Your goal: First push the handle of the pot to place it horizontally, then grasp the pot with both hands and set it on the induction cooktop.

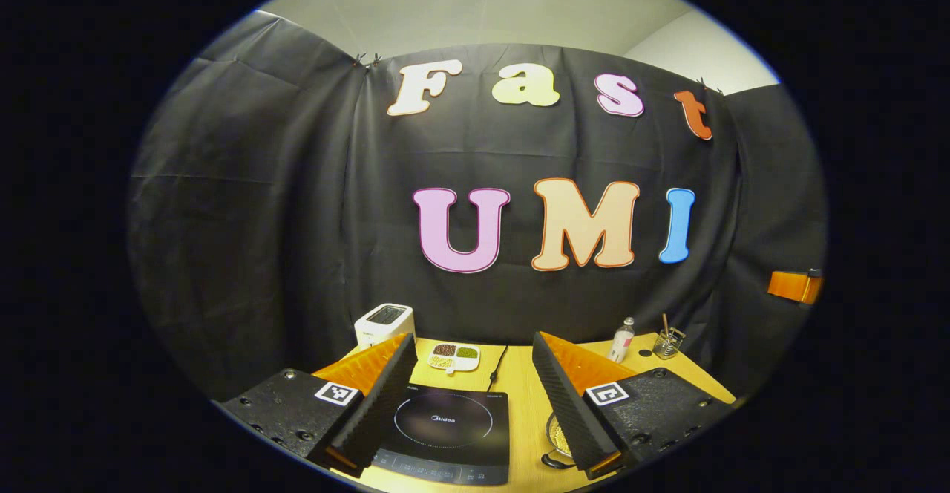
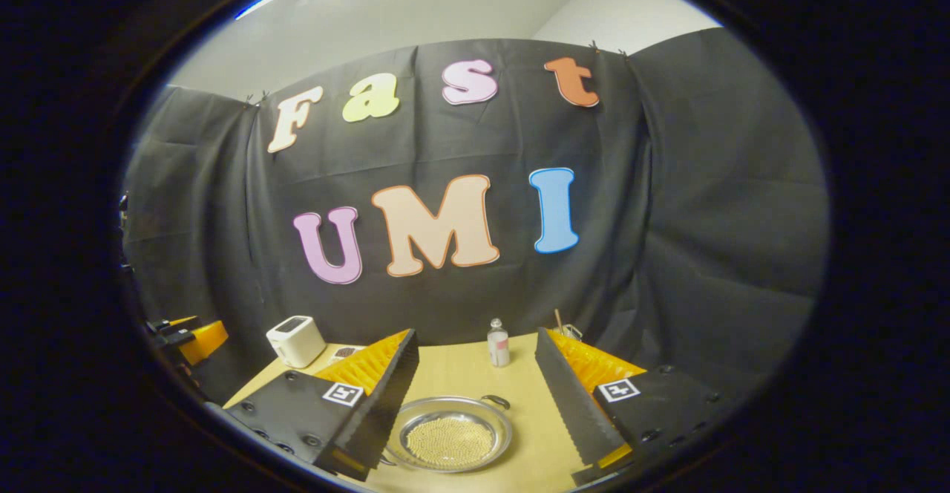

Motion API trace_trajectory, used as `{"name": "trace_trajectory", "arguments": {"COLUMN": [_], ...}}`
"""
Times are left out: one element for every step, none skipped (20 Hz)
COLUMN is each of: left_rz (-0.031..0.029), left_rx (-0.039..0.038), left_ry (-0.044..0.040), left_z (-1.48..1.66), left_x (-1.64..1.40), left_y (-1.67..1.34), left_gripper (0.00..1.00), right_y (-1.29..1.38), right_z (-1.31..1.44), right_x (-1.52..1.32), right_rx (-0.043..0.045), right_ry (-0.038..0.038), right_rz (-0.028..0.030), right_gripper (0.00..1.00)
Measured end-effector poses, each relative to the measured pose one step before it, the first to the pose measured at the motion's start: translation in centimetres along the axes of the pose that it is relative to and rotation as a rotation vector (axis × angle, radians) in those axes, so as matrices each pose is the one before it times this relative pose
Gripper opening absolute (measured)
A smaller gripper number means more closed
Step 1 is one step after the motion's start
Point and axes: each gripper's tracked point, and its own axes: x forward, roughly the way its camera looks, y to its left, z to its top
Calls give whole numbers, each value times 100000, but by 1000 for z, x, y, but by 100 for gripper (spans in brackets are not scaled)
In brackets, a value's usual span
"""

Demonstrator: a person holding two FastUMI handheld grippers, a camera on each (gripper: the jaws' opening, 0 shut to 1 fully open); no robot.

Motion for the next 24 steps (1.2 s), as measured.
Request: {"name": "trace_trajectory", "arguments": {"left_rz": [-104,-223,199,157,209,50,109,193,108,172,137,110,82,142,169,335,189,38,43,80,60,-51,-12,-1], "left_rx": [-28,-35,-18,-5,65,201,289,396,286,104,-61,-195,-226,-255,-221,-108,-46,6,11,15,-8,-58,6,65], "left_ry": [-333,-360,-267,-338,-128,-135,-49,195,150,313,401,521,461,529,239,291,92,-29,-64,47,168,45,98,303], "left_z": [12,121,-51,146,-45,71,-42,-136,-197,-104,-170,-122,-254,-106,-174,-16,-56,30,-52,24,-84,-105,0,-125], "left_x": [-105,-121,-123,-16,-121,-38,-111,-157,-93,-28,-101,-67,-123,-39,39,40,14,-71,11,-46,-34,-32,10,-6], "left_y": [34,-67,44,113,-22,3,96,72,123,70,153,185,49,145,115,142,160,82,97,60,103,34,21,66], "left_gripper": [92,96,92,92,92,92,92,92,92,96,92,92,92,92,92,96,96,96,96,96,96,96,96,96], "right_y": [83,185,205,166,26,57,90,402,100,153,210,-30,98,118,71,288,300,57,229,95,-138,-1,439,286], "right_z": [-124,-228,-52,-164,-60,-37,2,-14,163,-288,3,-70,127,495,200,-203,-252,-253,-107,16,148,70,-731,-444], "right_x": [-95,-102,-2,35,5,20,101,8,-230,-78,-73,-44,-274,164,-26,-94,13,50,-64,-43,-1235,836,81,380], "right_rx": [252,412,422,326,167,154,124,652,383,214,55,-330,-129,232,-175,-548,-1314,-1814,-2050,-2780,352,1083,687,456], "right_ry": [458,463,464,698,350,217,-16,-125,135,190,-91,62,-693,-1213,-795,400,980,338,529,-52,-1384,-351,1579,694], "right_rz": [271,606,716,582,327,241,226,953,189,832,324,132,71,-196,163,405,578,-84,474,-329,-4295,2384,608,374], "right_gripper": [92,92,92,92,92,92,92,92,83,74,72,72,72,72,57,41,31,31,31,31,32,20,7,4]}}
